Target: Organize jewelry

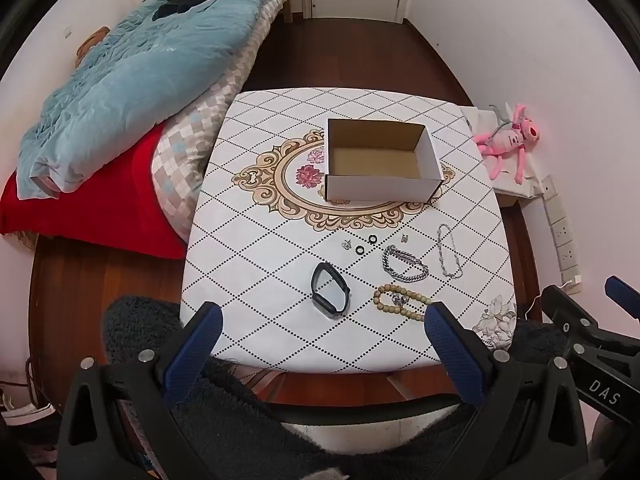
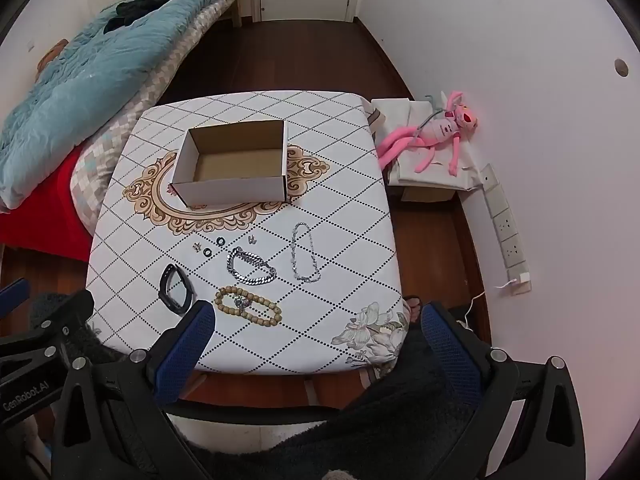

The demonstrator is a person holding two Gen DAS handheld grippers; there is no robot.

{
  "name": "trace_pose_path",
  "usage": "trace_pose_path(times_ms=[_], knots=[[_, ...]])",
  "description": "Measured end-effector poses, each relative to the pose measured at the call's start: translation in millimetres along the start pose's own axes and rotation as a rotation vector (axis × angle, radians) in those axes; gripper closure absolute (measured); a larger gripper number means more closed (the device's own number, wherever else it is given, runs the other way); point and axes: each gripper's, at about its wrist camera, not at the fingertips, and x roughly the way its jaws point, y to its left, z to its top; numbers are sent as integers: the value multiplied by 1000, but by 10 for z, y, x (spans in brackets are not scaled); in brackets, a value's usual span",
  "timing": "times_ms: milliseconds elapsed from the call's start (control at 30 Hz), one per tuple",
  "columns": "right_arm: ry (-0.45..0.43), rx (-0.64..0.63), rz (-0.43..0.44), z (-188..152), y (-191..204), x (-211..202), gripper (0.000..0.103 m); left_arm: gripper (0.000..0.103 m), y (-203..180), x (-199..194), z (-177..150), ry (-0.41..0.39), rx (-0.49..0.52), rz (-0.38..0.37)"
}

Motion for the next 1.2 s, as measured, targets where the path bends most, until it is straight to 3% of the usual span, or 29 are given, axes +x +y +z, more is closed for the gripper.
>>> trace_pose_path(times_ms=[1200], knots=[[-11, 4, 3, 8, -23, -52, 0, 0, -72, -78, 23, -27, 13, 1]])
